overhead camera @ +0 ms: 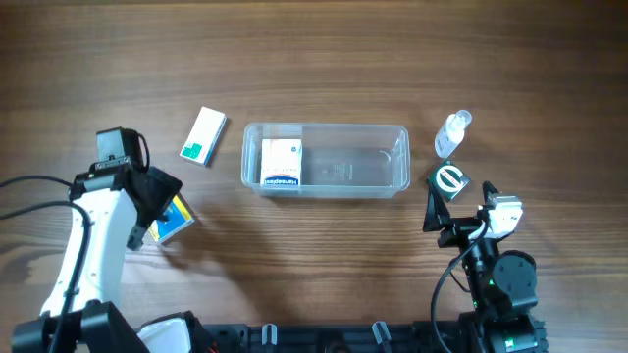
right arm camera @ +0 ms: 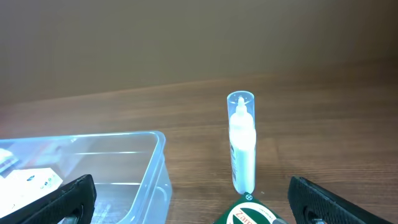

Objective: Pack container
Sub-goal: 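Grasp the blue Vicks VapoDrops pack with the left gripper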

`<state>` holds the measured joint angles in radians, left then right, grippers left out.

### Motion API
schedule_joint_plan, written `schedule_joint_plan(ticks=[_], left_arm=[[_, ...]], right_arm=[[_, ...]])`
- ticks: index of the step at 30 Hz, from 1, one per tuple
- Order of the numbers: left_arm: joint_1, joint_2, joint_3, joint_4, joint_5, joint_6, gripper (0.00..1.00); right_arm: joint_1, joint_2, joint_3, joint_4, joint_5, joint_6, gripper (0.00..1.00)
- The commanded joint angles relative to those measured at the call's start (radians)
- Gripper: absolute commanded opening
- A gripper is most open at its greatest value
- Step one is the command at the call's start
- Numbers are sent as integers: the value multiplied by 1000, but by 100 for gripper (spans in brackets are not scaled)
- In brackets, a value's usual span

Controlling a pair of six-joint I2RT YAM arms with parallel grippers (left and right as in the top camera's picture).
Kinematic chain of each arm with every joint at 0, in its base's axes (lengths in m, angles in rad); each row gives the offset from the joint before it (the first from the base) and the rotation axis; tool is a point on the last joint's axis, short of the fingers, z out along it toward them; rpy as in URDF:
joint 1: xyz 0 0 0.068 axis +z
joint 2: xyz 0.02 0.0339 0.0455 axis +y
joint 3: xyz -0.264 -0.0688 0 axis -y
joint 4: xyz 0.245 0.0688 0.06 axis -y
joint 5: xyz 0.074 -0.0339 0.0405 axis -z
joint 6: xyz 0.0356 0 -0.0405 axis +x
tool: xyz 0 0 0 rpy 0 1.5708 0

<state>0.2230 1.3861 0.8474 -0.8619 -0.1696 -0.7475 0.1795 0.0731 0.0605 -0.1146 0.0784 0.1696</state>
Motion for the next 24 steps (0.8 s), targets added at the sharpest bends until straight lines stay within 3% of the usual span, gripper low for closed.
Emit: schedule_joint_plan(ticks=[1,7,13,18,24], left_arm=[[5,-8,-66,59,-31,-22,100],[5,1,-99,137,22,68,100],[5,35,-99,159,31,68,100],[5,119,-99,195,124,195,100],[5,157,-99,205,131,195,100]], right_arm=[[-4,-3,-4,5,-13,-10,100],[-4,-3,-4,5,-13,-10,100],[-4,-3,-4,5,-13,-11,100],[-4,-3,-4,5,-13,-10,100],[-4,-3,-4,5,-13,-11,100]])
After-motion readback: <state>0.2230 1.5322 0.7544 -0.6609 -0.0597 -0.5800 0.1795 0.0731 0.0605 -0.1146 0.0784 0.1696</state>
